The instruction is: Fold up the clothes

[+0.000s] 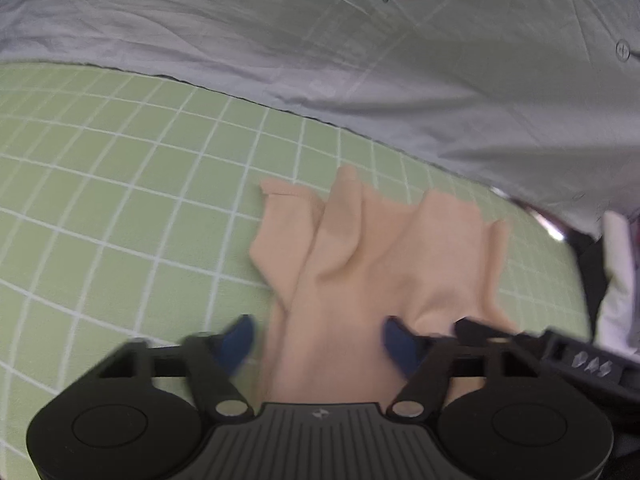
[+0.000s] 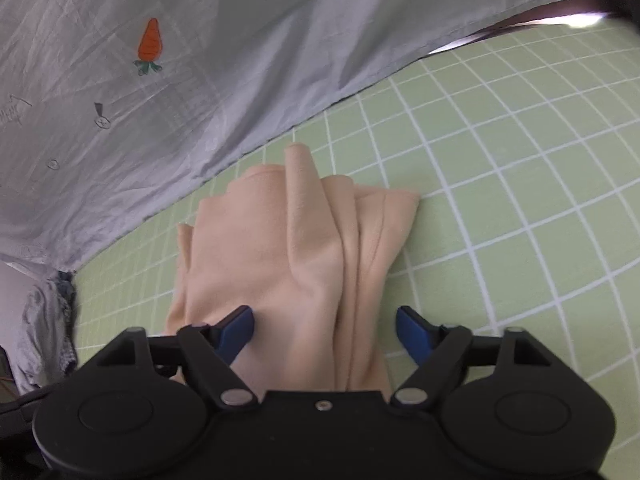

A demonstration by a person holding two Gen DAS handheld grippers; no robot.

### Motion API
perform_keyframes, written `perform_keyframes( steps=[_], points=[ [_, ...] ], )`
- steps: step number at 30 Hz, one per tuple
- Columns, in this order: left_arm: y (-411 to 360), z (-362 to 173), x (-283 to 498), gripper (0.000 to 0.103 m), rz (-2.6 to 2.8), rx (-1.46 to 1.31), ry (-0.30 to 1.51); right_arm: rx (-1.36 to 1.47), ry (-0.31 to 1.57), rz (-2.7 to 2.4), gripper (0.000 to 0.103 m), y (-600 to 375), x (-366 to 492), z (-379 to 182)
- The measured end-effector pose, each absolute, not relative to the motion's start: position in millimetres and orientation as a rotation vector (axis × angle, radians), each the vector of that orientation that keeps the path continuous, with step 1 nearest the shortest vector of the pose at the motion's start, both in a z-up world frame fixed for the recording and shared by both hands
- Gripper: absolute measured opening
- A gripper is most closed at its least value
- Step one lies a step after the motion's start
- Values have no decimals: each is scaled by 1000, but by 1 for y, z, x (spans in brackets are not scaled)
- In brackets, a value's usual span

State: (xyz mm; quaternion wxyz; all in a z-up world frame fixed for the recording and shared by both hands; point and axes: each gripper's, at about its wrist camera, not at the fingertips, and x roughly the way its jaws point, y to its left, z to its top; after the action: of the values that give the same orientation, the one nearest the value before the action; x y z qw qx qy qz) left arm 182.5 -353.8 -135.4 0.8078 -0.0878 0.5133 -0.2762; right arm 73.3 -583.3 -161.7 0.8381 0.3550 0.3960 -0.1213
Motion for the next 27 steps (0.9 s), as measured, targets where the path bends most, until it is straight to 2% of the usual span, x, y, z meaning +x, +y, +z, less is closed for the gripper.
perform_keyframes(
  steps=[2, 4, 5, 11, 16, 23, 27],
  points=[
    [-353, -141, 185, 20, -589, -262, 1142, 760, 823, -225, 37, -582, 73, -163],
    [-349, -137, 182, 18, -601, -292, 1143, 772, 795, -223, 22, -578, 66, -158],
    [-347, -133, 179, 17, -614, -309, 1145, 778, 781, -222, 20, -577, 63, -155],
    [-339, -89, 132, 16, -741, -386, 1113, 807, 663, -247, 19, -576, 1, -110],
    [-354, -60, 74, 16, -880, -294, 1080, 837, 571, -353, 19, -568, -71, -73],
    [-377, -49, 12, 16, -1056, -255, 1117, 793, 511, -535, 19, -544, -170, -35],
    [-407, -55, -31, 16, -1135, -217, 1151, 801, 512, -656, 20, -546, -229, -31]
  ],
)
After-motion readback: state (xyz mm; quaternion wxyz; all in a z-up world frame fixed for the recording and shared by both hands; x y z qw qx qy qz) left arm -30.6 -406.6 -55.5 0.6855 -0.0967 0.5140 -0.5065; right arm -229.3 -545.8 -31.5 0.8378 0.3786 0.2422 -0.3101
